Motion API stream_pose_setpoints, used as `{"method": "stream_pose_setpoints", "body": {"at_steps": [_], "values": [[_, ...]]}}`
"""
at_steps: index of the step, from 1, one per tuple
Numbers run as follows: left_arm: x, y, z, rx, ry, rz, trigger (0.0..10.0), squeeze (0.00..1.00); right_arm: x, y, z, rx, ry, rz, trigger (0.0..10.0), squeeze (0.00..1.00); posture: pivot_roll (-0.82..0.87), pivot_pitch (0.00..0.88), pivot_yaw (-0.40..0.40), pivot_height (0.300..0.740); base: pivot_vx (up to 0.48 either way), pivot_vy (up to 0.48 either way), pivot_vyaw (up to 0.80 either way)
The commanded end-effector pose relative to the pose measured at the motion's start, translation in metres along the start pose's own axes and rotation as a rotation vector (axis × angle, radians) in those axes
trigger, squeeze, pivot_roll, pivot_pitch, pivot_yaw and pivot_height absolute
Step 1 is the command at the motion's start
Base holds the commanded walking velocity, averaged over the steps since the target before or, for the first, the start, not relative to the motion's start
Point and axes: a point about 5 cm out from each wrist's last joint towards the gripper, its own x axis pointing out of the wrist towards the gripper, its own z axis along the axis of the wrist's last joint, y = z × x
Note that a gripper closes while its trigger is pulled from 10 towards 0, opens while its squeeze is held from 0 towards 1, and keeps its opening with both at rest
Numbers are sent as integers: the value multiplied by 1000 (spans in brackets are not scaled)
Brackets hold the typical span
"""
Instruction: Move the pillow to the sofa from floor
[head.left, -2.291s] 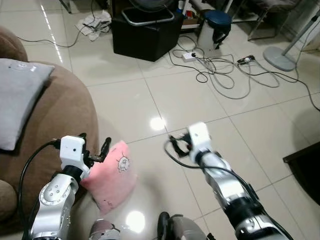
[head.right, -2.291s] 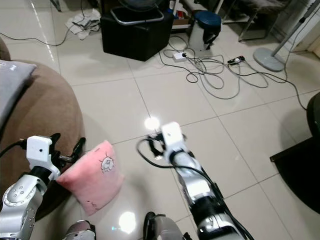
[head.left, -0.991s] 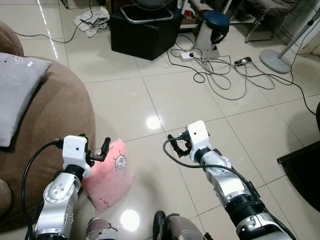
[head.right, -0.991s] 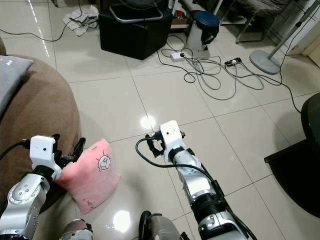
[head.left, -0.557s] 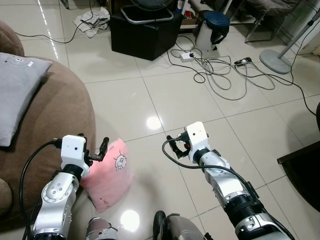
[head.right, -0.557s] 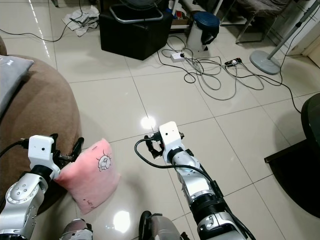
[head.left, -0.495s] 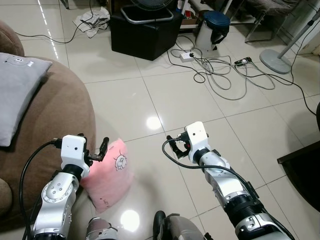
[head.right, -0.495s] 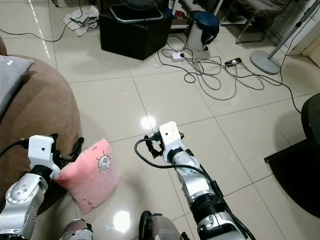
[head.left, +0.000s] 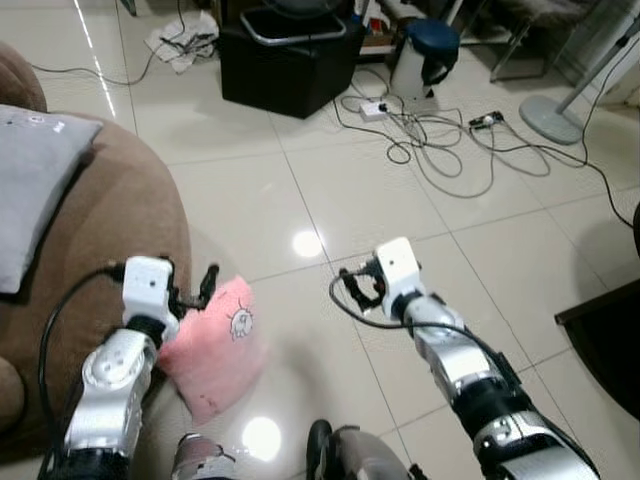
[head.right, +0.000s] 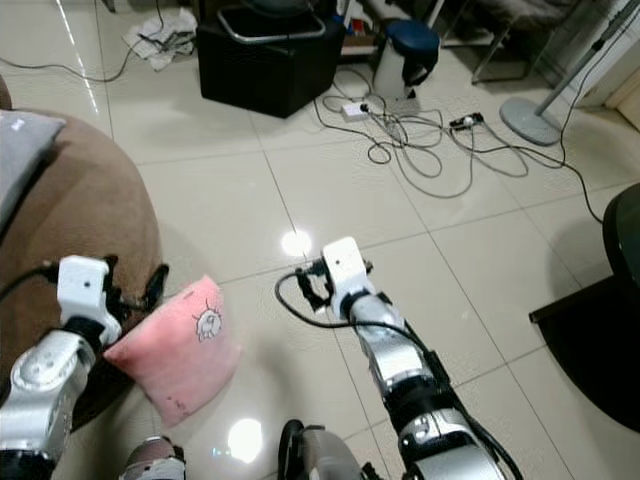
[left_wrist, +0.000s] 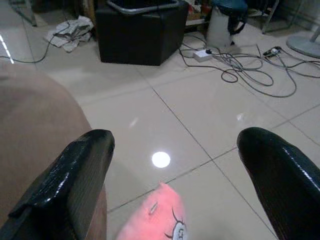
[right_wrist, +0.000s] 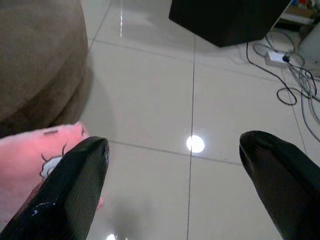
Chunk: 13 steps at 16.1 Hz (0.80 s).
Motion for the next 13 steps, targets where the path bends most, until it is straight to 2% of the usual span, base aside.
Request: {"method": "stream_pose_setpoints", "body": {"at_steps": [1,4,7,10,12,13], "values": [[-2,-3,-5,-5,15,-2,10000,0,-3,-2,-7,8,18,-11,10000,0,252,243,-199,740,0,0,0],[-1,-6,-6,0,22,-24,10000,0,0,10,-5,-2,8,29,10000,0,255,237,-192,740,0,0,0],[3,-6,-4,-16,20,-15,10000,0,3,10,-5,9,16,22,10000,0,257,238,-194,740,0,0,0],[2,-10,-5,-9,30,-54,10000,0,4,10,-5,21,19,22,10000,0,265,227,-187,740,0,0,0],[3,-4,-3,-8,19,-34,10000,0,4,9,-8,46,26,-6,10000,0,268,215,-179,740,0,0,0],[5,-3,-1,-10,10,-23,10000,0,3,13,-10,41,23,18,10000,0,272,188,-181,740,0,0,0]]}}
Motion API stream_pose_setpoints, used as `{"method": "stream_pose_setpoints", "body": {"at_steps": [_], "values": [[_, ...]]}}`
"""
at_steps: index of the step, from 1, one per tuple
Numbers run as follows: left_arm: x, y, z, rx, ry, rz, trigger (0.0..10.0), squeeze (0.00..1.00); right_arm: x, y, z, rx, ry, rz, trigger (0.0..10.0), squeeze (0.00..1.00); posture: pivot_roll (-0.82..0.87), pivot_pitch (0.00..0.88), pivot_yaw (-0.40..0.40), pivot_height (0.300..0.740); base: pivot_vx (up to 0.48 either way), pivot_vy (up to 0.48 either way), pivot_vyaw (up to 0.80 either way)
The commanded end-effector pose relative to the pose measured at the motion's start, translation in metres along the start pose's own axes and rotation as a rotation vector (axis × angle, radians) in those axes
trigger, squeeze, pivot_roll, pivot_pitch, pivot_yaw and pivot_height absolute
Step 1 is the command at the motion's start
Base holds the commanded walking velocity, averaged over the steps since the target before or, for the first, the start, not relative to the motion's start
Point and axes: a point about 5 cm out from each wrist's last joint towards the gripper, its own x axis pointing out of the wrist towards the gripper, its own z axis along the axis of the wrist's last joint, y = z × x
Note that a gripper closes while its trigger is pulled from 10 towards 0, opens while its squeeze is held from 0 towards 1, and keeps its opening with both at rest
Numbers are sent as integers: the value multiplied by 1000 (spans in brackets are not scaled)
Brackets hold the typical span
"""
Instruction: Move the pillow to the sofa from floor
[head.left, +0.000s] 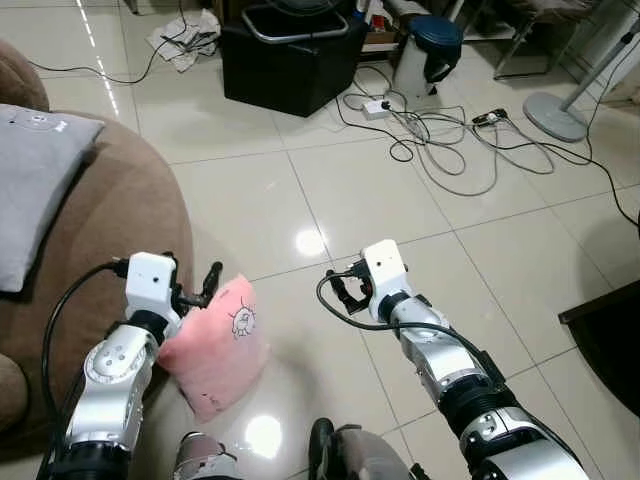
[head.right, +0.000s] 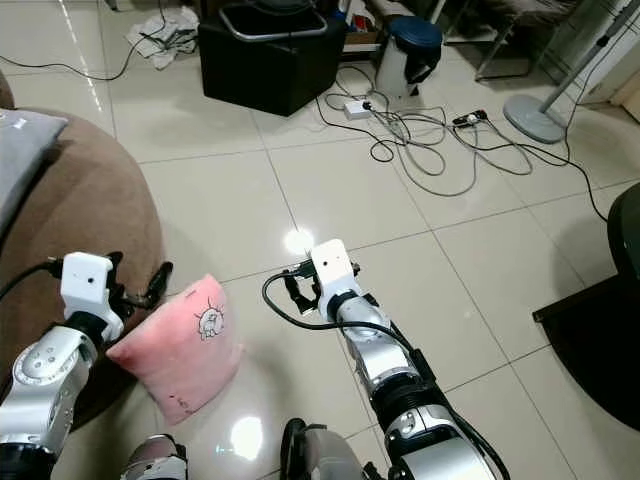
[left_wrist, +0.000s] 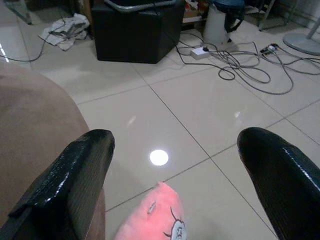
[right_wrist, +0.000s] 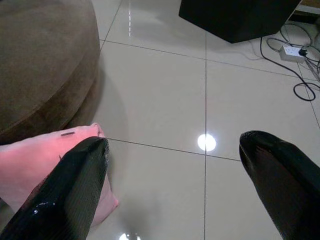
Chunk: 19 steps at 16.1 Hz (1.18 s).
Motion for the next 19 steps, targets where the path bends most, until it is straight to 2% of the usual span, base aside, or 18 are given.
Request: {"method": "stream_pose_setpoints", "body": {"at_steps": [1,5,7,8,12,19], "values": [[1,-3,-3,-9,5,-3,10000,0,-4,1,-9,-1,20,5,10000,0,273,181,-181,740,0,0,0],[3,-3,0,-7,-5,-4,10000,0,-2,2,-6,6,7,1,10000,0,262,204,-177,740,0,0,0],[2,-5,-4,-4,9,-4,10000,0,-2,3,-8,11,14,-2,10000,0,275,175,-184,740,0,0,0],[2,-6,-2,9,3,-14,10000,0,-1,7,-6,7,3,12,10000,0,272,197,-183,740,0,0,0],[-4,-1,-5,-8,9,4,10000,0,-2,4,-6,13,2,11,10000,0,271,210,-181,740,0,0,0],[1,-3,-2,17,-5,-3,10000,0,1,3,-2,-8,-8,37,10000,0,276,186,-191,740,0,0,0]]}}
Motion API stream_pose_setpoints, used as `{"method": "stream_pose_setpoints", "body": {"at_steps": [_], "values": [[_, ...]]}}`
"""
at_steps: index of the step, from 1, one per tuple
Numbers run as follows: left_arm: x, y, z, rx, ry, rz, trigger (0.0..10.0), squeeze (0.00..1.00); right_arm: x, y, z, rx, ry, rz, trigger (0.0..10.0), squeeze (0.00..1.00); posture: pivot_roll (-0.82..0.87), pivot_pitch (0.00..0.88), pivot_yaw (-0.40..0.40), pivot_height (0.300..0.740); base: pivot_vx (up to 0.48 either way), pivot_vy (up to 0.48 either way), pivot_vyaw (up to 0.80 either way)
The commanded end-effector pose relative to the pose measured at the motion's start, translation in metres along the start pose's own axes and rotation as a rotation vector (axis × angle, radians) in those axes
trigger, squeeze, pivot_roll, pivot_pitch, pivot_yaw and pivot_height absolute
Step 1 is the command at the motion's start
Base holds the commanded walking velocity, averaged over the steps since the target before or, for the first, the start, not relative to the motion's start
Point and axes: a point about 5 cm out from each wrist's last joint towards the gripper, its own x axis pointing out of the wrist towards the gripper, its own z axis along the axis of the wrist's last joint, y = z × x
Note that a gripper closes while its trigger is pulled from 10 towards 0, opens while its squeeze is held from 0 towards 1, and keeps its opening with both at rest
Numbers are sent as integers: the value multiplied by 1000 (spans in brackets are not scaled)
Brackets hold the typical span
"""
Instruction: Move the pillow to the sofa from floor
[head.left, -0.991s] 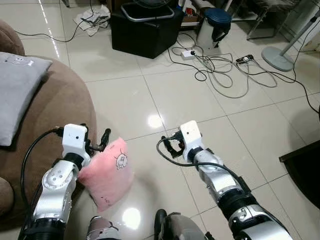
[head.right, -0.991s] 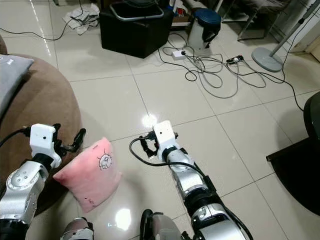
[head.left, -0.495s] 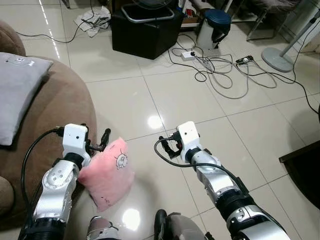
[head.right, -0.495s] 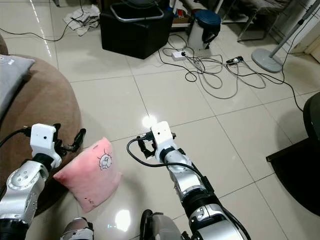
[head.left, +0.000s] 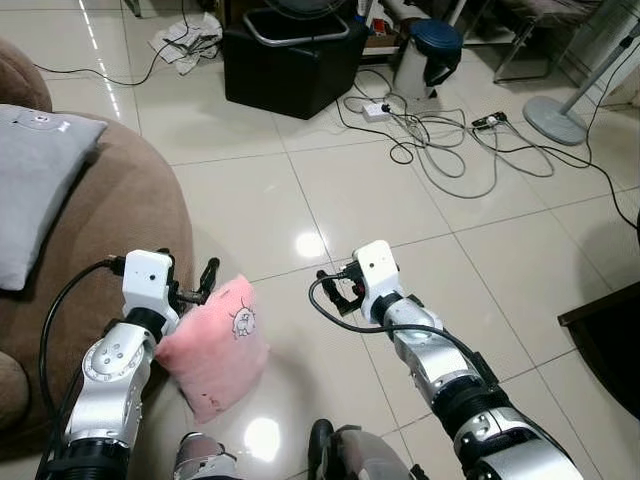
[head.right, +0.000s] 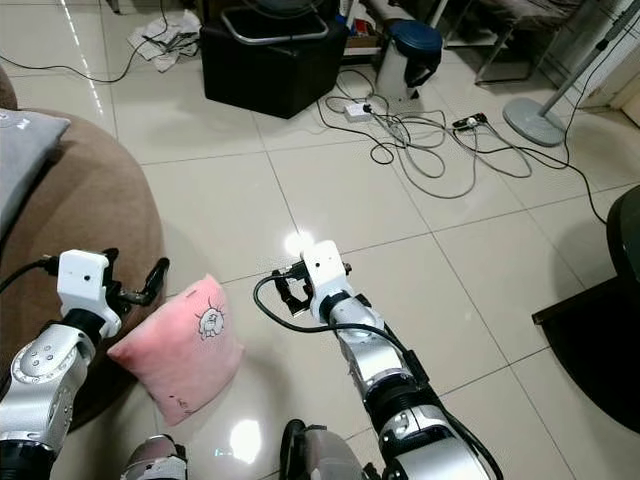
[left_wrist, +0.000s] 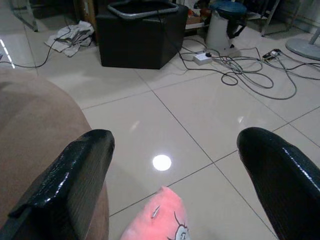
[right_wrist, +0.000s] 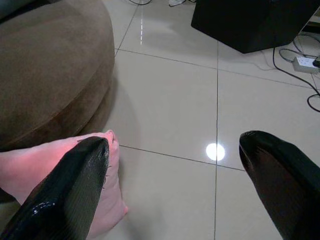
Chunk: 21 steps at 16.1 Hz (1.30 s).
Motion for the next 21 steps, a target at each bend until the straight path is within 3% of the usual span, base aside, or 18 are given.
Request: {"method": "stream_pose_setpoints", "body": {"at_steps": [1,15,21], "values": [[2,-5,-2,10,7,-17,10000,0,-2,-6,-4,-10,19,-4,10000,0,275,187,-192,740,0,0,0],[3,-8,-1,25,3,-25,10000,0,2,0,-2,-28,40,56,10000,0,274,211,-192,740,0,0,0],[2,-9,-1,19,1,-26,10000,0,4,3,-1,-11,47,73,10000,0,275,219,-196,728,0,0,496]]}}
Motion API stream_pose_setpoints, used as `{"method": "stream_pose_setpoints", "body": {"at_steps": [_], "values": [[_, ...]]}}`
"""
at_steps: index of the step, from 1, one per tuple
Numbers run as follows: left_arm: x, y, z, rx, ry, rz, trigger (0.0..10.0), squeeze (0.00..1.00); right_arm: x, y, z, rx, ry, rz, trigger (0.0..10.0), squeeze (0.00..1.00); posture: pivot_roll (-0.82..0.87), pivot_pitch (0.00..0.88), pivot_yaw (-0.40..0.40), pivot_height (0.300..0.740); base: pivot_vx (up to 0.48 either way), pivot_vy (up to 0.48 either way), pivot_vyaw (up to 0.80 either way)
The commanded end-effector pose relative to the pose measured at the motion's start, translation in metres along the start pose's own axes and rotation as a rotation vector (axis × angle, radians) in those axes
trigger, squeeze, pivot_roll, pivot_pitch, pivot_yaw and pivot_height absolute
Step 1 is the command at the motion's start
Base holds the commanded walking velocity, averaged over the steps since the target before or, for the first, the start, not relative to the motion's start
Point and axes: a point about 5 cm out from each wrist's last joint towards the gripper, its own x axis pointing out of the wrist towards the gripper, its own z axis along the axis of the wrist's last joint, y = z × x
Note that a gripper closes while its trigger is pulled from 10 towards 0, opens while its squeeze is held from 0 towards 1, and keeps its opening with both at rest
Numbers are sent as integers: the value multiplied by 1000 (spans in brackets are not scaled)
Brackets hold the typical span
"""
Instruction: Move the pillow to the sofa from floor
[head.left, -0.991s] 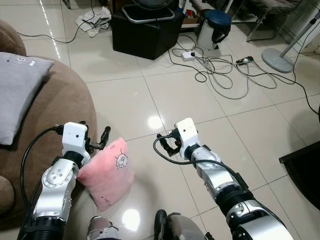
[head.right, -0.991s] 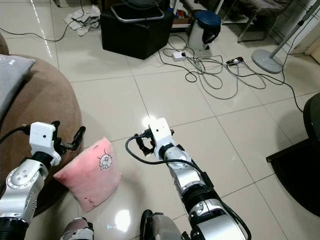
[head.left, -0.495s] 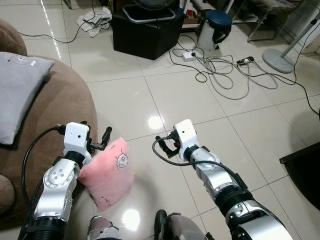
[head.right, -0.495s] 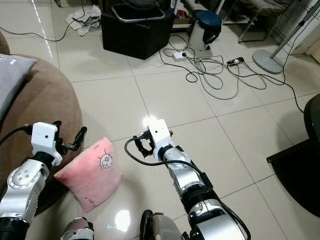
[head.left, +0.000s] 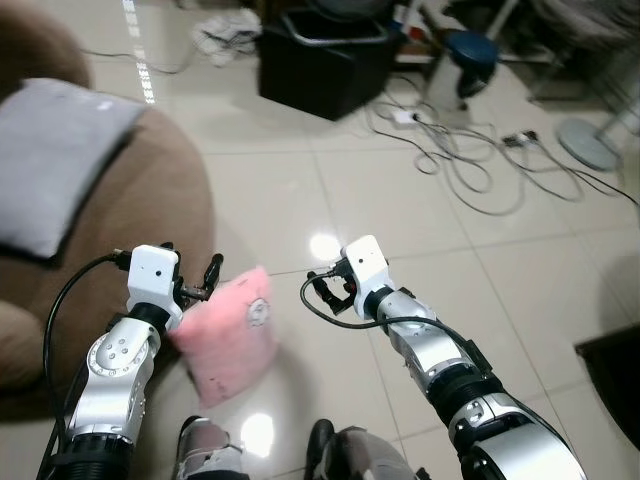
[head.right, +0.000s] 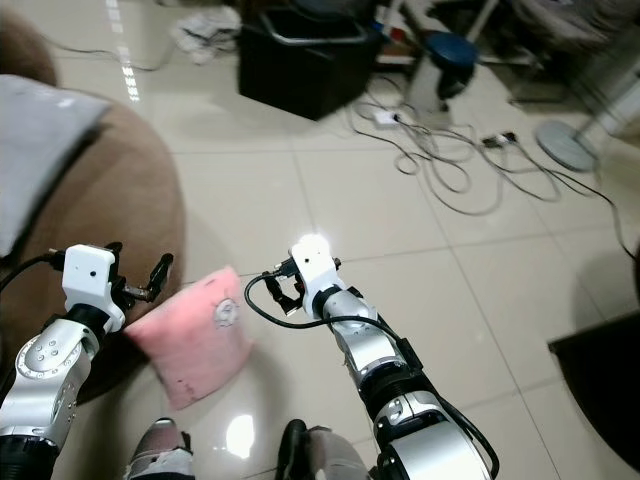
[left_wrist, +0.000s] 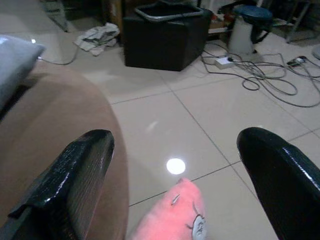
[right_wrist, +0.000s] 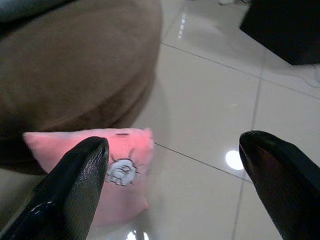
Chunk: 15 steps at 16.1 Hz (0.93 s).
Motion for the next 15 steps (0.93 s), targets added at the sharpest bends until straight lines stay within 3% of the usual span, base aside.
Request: {"method": "stream_pose_setpoints", "body": {"at_steps": [1,15], "values": [[-2,-7,-6,-10,19,-21,10000,0,-3,-2,-5,29,2,-6,10000,0,274,220,-194,728,0,0,0],[-1,-8,-5,-3,23,-31,10000,0,-3,1,-7,33,5,-14,10000,0,273,220,-184,728,0,0,0]]}}
